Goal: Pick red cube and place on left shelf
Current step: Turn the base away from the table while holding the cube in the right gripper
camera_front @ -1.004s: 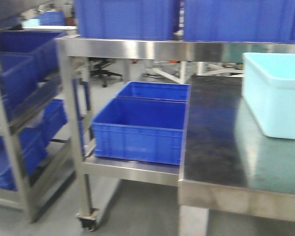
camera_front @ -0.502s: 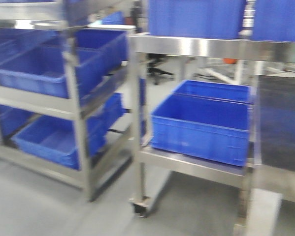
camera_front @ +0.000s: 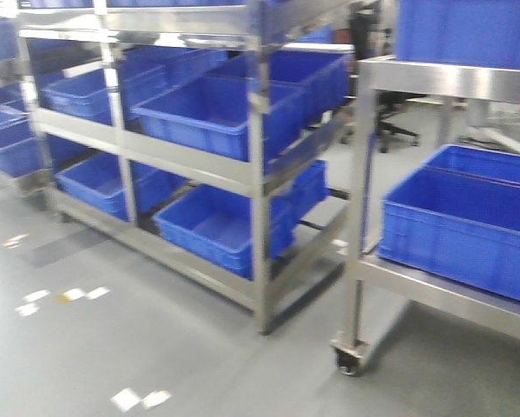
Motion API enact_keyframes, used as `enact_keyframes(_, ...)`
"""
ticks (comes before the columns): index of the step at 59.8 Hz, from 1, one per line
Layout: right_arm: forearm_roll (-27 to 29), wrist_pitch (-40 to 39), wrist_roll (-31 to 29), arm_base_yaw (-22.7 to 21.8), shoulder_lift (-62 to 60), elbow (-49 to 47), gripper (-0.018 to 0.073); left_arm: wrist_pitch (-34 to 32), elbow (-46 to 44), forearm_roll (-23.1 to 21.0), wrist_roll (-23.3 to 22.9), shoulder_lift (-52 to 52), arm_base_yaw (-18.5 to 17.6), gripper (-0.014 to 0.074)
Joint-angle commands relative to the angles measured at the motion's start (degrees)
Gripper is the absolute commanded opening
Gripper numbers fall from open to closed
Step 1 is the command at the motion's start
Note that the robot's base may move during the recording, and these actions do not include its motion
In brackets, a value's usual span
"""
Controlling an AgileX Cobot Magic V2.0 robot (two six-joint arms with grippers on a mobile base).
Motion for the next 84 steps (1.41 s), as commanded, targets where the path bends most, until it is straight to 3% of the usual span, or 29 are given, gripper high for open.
enact_keyframes(1,0.49,-4.69,-0.37,0.09,-0.37,-1.64,0.0046,-5.03,1.32,-0.17,-0.05,-0.92,-0.37,0.0101)
enact_keyframes(84,0.49,-4.64,-0.37,0.09,-0.37,-1.64,0.0046,-5.03,1.32,-0.17,-0.05,-0.92,-0.37,0.0101)
